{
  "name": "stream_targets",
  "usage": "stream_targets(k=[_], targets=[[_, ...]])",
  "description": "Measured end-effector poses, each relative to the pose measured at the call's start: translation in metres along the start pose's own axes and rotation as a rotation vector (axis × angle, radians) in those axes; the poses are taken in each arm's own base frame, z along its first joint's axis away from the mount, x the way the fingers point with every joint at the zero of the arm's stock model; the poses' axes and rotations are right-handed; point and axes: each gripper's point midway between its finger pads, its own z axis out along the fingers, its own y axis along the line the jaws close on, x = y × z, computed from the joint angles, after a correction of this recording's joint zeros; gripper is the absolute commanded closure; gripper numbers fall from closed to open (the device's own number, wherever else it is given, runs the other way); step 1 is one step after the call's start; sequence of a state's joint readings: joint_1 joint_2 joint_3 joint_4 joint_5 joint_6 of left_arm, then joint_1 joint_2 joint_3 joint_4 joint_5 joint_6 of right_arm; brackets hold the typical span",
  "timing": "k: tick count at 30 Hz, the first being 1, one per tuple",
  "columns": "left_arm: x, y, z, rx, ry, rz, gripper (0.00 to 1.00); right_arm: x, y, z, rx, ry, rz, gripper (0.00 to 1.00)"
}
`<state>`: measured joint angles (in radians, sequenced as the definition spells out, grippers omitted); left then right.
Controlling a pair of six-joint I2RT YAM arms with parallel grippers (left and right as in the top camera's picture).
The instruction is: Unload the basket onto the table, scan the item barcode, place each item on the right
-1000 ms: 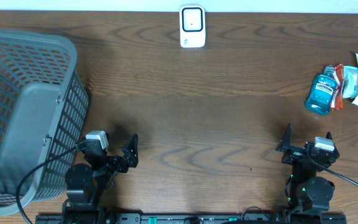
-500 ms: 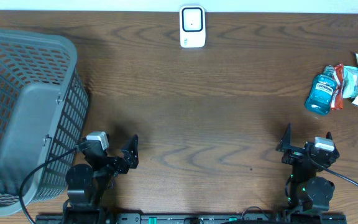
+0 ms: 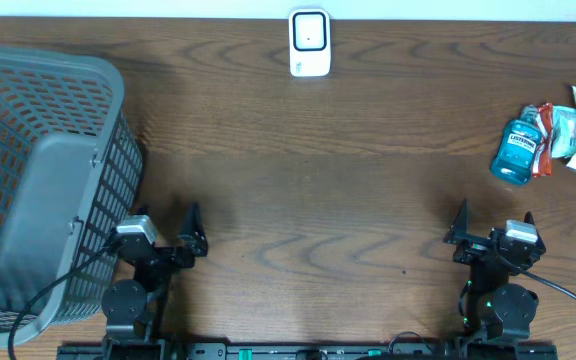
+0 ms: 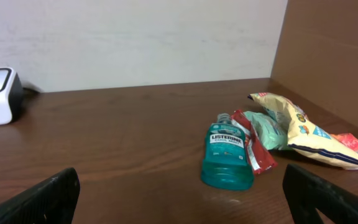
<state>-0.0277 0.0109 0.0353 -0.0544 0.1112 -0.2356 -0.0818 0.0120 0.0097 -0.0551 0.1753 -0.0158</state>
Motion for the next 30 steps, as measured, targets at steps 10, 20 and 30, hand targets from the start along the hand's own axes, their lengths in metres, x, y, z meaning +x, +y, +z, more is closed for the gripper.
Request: stream_targets(k=[10,20,30], targets=[[-0.004,0.015,-0.001,-0.088,-0.026,0.05,0.02,0.0,0.0,0.0,0.0,0.0,0.0,0.01],[-0.005,0.016,-0.001,-0.092,-0.026,0.08,0.02,0.0,0.0,0.0,0.0,0.0,0.0,0.01],[-0.005,0.016,-0.001,-0.092,-0.025,0.107,0.02,0.0,0.0,0.0,0.0,0.0,0.0,0.01]])
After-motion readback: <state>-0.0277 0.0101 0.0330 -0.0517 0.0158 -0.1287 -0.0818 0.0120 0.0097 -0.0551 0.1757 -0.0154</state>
